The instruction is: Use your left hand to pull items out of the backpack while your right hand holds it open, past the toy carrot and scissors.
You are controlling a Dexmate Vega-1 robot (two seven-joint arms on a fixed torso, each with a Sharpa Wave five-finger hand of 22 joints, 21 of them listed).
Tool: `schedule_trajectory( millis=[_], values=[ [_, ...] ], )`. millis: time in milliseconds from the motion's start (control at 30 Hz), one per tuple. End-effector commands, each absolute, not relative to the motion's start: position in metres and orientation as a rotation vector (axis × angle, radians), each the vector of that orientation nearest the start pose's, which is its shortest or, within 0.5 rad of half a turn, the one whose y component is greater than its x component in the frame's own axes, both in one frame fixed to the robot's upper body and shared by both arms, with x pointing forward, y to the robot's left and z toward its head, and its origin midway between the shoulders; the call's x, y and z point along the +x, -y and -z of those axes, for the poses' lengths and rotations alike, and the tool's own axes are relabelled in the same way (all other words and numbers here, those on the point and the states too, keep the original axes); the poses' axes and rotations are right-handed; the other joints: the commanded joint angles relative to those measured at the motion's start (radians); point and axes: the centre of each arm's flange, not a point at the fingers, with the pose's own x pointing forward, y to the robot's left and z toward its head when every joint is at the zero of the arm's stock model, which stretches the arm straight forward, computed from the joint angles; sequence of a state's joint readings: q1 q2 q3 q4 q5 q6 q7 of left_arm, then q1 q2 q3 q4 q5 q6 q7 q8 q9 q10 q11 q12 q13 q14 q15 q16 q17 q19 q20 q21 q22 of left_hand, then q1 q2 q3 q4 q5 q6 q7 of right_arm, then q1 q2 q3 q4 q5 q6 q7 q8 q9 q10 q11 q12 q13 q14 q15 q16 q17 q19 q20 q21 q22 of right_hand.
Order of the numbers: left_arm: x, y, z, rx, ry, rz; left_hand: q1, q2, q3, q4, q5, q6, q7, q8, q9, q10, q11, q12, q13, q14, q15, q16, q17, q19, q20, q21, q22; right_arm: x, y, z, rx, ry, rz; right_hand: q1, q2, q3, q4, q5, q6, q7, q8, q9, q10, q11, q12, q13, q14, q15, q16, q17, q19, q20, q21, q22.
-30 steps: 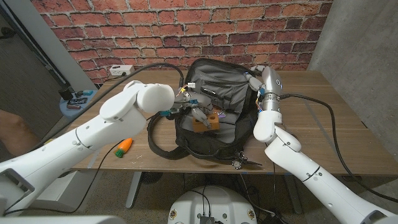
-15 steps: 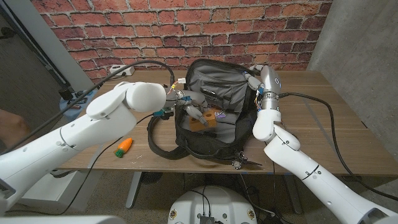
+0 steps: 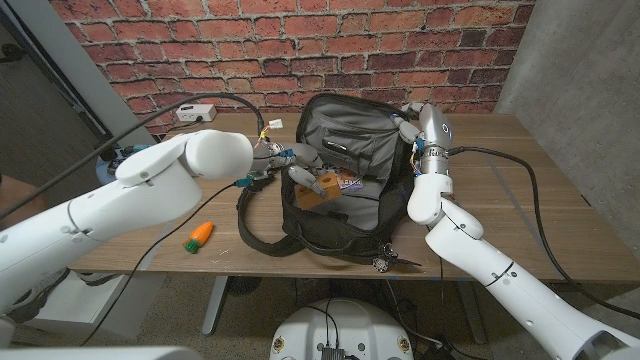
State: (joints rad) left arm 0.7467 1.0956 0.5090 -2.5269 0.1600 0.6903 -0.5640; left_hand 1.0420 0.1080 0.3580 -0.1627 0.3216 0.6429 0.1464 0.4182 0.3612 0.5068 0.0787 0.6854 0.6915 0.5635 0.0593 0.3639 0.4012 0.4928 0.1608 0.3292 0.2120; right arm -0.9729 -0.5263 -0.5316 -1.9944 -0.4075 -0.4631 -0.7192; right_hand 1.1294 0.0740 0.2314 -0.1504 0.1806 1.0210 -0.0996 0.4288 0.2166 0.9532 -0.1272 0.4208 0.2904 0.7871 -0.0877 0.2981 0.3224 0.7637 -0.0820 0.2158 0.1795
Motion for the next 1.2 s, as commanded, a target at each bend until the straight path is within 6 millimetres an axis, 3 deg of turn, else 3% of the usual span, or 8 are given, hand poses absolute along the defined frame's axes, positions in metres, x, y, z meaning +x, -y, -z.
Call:
schedule_trajectory(
  millis=[33,1200],
  values=[
    [0.429,-0.176,-0.07,1.367,0.349,0.445,0.002,0.006,0.0,0.005,0.006,0.006,0.005,0.009,0.044,-0.007,-0.002,0.013,0.009,0.007,0.001,0.003,0.004,-0.004,0.0,0.006,0.005,0.526,0.19,-0.035,-0.737,0.83,0.559,0.001,0.009,-0.001,-0.002,0.007,0.003,0.0,0.003,0.003,0.006,0.003,-0.002,0.004,0.005,-0.132,-0.002,0.005,0.004,-0.034,0.0,0.001],
    [0.435,-0.242,-0.086,1.147,0.299,0.417,-0.001,0.013,0.009,0.007,0.015,-0.004,0.008,0.023,0.075,-0.025,0.006,0.044,0.05,0.003,0.008,-0.005,0.022,-0.016,0.005,0.008,0.009,0.519,0.18,-0.038,-0.759,0.808,0.566,0.001,0.011,-0.004,-0.001,0.007,0.002,0.001,0.002,0.003,0.003,0.005,-0.006,0.004,0.004,-0.131,-0.007,0.006,0.003,-0.033,0.001,0.001]
  ],
)
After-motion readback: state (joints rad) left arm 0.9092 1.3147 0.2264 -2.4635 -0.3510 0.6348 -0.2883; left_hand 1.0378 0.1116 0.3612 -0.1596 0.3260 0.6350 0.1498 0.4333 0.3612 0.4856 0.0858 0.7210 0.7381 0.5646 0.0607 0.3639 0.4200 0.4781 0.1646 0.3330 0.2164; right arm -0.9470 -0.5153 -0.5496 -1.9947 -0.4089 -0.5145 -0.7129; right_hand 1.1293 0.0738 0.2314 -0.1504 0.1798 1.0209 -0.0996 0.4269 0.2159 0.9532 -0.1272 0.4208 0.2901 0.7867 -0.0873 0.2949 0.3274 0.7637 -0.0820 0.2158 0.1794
